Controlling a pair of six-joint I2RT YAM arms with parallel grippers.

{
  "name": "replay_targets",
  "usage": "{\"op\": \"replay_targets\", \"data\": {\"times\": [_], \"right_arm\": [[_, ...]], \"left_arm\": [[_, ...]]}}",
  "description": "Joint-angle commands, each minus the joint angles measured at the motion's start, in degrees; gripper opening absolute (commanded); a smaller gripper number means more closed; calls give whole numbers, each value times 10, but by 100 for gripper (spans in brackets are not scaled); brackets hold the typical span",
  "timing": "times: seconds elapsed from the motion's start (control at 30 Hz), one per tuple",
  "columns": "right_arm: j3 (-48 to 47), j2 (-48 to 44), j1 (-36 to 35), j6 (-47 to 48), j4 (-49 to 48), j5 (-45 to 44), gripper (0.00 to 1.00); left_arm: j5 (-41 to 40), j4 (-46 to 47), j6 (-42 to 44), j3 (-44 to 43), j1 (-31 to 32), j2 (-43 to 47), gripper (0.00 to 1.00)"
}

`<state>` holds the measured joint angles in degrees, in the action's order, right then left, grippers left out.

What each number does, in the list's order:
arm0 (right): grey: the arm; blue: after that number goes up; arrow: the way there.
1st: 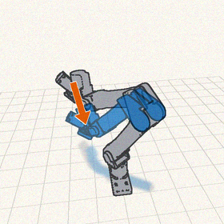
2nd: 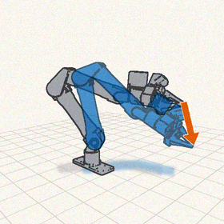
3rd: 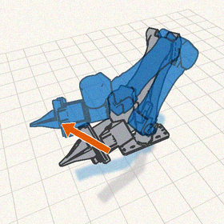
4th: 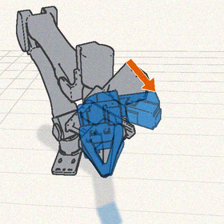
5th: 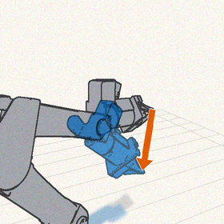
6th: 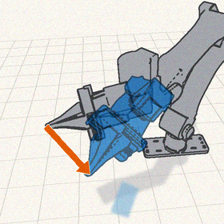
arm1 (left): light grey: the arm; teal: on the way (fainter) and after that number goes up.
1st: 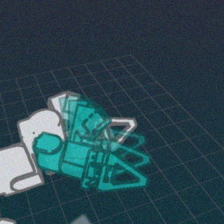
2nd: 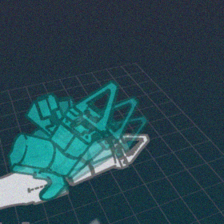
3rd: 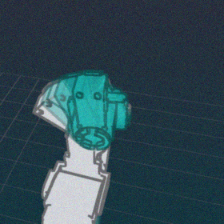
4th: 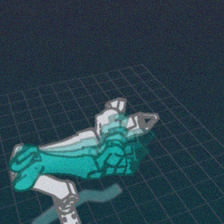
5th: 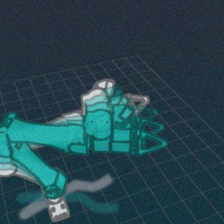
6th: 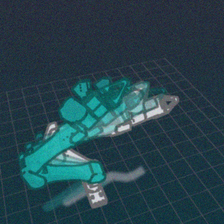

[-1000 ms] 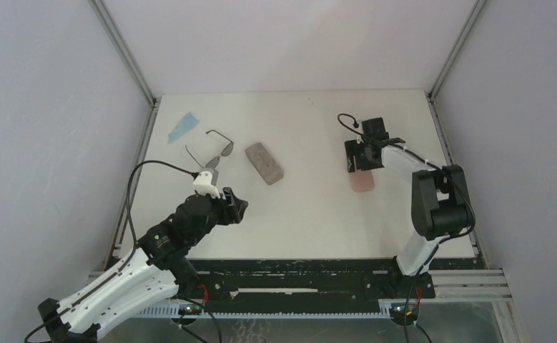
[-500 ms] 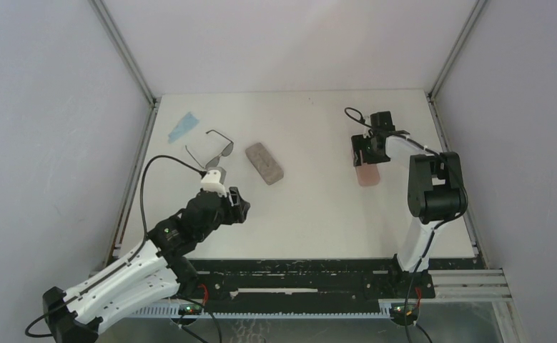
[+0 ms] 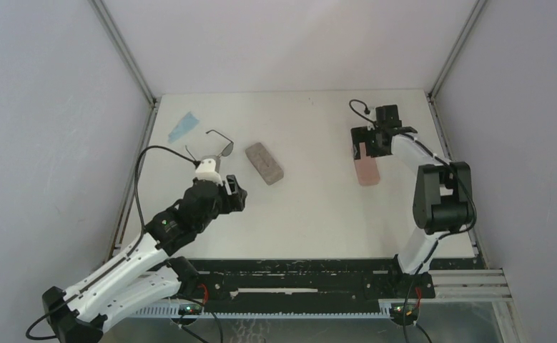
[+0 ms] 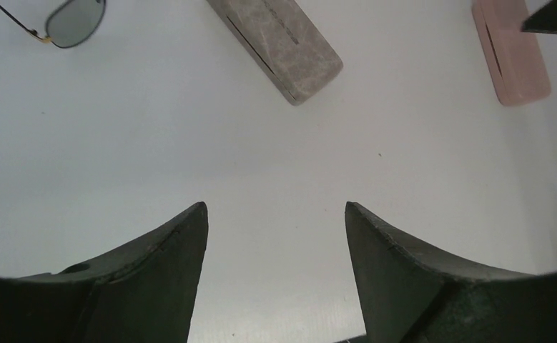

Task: Organize the sunglasses
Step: Move the sunglasses case at the center of the board.

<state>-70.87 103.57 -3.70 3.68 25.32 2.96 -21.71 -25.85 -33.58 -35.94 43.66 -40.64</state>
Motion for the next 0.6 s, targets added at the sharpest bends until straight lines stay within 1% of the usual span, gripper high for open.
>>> {"op": "replay_targets", "data": {"times": [0.0,0.1,0.17,0.23,0.37,0.43,0.57], "right_arm": [[-10,-127,-9,-71,-16,-8,100],[7,-182,-29,-163,-17,-14,99],[35,-215,-52,-205,-20,-22,97],[57,-236,-86,-225,-25,-31,96],[94,-261,-189,-239,-23,-83,95],[113,-269,-228,-255,-22,-101,95],[163,-290,-297,-277,-36,-112,94]], "left_arm": [[-35,-18,20,-69,-29,-38,75],[-45,-28,22,-108,-58,-75,75],[-51,-24,24,-130,-81,-95,74],[-44,-16,28,-153,-104,-119,73],[-50,-8,41,-193,-147,-170,71],[-52,-1,41,-207,-183,-191,71],[-29,23,34,-242,-246,-243,69]]}}
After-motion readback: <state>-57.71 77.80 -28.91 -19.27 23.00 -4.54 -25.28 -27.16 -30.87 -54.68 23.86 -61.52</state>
